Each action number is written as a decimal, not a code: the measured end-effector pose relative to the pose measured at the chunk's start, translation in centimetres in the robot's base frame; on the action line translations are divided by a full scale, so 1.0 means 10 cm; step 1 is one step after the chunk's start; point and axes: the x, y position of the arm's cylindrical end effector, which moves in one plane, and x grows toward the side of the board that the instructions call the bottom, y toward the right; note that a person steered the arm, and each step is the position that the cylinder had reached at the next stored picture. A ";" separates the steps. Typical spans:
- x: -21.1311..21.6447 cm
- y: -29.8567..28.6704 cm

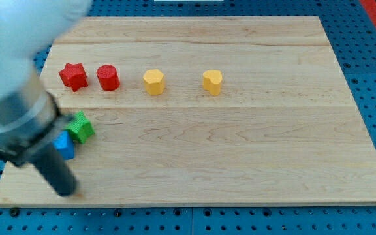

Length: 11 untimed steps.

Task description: Slide the green star away from the yellow blocks

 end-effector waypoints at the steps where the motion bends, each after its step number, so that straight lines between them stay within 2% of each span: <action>1: -0.18 -0.75; 2: -0.64 -0.52; 3: -0.96 0.39; 4: -0.97 0.81; 6: -1.09 0.74; 8: -1.36 2.22; 10: -1.04 2.74; 11: -1.23 3.20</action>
